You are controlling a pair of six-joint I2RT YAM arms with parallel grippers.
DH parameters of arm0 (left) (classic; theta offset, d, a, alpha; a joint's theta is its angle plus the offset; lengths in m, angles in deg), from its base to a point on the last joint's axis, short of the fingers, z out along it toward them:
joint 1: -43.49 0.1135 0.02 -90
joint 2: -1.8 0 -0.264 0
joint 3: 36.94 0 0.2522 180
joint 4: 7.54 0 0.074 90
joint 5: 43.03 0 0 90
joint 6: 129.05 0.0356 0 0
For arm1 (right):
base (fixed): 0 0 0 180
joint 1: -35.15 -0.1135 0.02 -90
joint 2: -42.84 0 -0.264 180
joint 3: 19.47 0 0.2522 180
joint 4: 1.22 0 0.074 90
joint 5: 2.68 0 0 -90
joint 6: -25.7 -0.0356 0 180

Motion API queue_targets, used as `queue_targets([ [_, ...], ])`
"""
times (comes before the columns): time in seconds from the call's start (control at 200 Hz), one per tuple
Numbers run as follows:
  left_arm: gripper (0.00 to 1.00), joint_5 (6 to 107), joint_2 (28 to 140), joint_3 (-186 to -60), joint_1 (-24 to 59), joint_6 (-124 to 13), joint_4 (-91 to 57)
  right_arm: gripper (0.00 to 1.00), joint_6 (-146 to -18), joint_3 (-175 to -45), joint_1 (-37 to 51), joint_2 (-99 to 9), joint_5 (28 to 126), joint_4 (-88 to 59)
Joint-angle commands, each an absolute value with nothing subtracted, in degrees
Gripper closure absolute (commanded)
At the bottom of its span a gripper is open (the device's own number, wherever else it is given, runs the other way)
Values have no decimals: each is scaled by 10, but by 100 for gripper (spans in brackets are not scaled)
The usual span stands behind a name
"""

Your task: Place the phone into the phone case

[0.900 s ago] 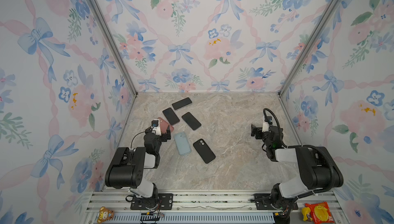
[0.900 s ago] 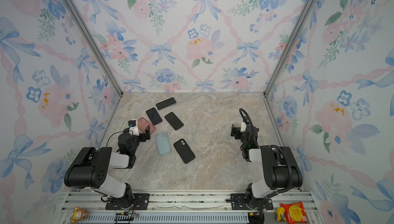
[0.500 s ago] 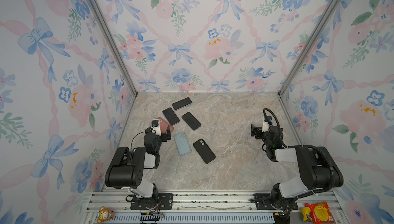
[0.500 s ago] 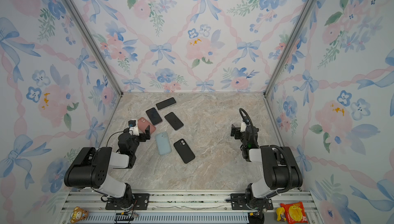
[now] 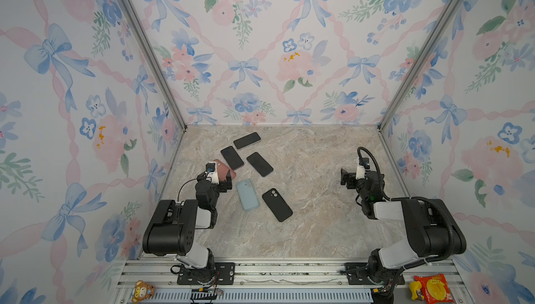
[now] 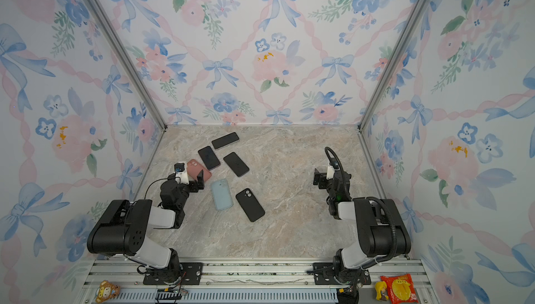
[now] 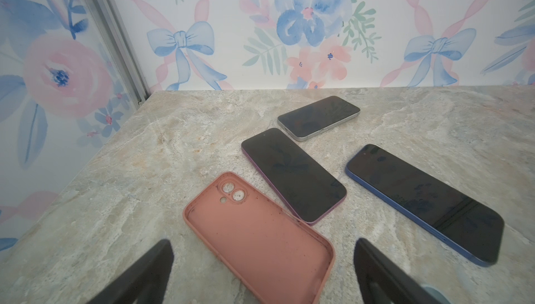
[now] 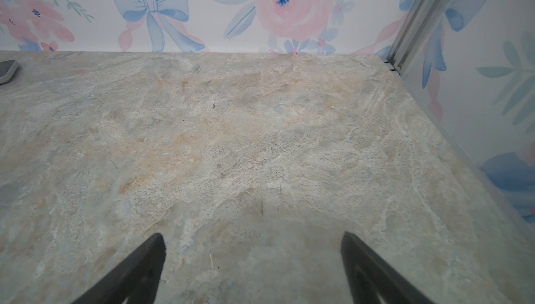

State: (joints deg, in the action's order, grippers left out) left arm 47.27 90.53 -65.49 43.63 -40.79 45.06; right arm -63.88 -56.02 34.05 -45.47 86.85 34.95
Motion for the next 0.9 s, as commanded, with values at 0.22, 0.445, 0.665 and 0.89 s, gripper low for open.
queue_targets([
  [0.22, 2, 468, 910, -650, 432, -407, 463, 3, -643, -564, 345, -458, 862, 356],
  [0.445, 2, 468, 910, -650, 432, -407, 463, 3, -644, -564, 344, -458, 861, 356],
  [0.665, 2, 419, 875, -639, 389, -368, 459, 3, -646, -555, 340, -440, 875, 366],
  [0.89, 2, 264, 787, -679, 340, -377, 327, 3, -615, -648, 247, -316, 1004, 104],
])
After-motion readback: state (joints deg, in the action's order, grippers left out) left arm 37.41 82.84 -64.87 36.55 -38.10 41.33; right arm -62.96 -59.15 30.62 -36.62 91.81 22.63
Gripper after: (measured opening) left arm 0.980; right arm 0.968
